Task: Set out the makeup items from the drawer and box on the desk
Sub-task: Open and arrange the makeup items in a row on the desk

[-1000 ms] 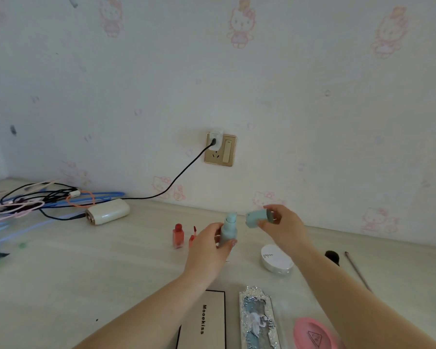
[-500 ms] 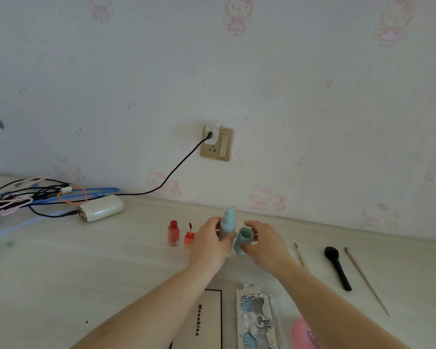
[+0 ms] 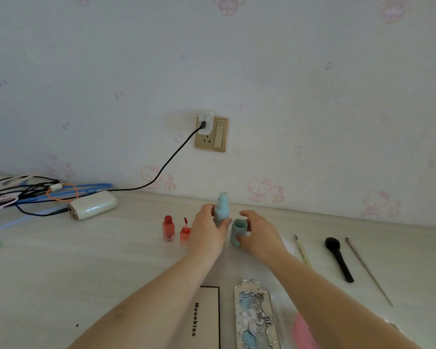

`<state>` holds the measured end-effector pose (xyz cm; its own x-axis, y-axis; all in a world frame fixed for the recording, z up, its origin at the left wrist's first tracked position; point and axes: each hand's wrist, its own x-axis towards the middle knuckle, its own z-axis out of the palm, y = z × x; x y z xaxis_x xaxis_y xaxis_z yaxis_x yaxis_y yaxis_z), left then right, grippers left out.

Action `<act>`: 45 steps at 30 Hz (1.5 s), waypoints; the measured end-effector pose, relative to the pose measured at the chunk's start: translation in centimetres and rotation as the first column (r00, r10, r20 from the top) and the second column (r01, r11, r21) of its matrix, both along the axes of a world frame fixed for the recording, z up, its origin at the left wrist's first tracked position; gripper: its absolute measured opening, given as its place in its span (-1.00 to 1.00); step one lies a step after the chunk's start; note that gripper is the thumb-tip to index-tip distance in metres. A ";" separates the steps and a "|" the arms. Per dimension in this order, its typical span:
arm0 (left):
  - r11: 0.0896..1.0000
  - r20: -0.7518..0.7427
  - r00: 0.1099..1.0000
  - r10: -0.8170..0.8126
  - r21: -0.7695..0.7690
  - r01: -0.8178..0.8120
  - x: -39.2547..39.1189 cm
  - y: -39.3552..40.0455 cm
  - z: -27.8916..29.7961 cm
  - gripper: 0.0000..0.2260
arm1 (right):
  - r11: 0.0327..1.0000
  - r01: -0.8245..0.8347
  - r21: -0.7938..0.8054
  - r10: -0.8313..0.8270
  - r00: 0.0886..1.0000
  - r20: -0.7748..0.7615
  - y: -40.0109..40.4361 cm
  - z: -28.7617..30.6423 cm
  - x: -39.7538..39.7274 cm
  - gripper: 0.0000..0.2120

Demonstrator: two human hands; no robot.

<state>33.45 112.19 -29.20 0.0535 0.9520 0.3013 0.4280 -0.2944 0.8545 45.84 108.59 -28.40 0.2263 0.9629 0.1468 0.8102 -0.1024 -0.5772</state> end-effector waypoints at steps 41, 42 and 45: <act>0.864 -0.080 0.866 -0.493 -0.163 0.477 4.0 -6.5 1.0 -0.65 | 0.992 0.070 -0.105 -0.083 0.989 -0.120 -5.6 0.6 6.1 -0.24; 0.870 -0.055 0.873 -0.484 -0.130 0.475 4.0 -6.7 0.9 -0.64 | 0.993 0.068 -0.099 -0.084 0.982 -0.166 -5.9 1.1 6.1 -0.24; 0.877 0.097 0.886 -0.453 -0.133 0.462 4.4 -6.8 0.7 -0.42 | 0.992 0.046 -0.118 -0.077 0.959 -0.274 -6.8 2.9 5.8 -0.32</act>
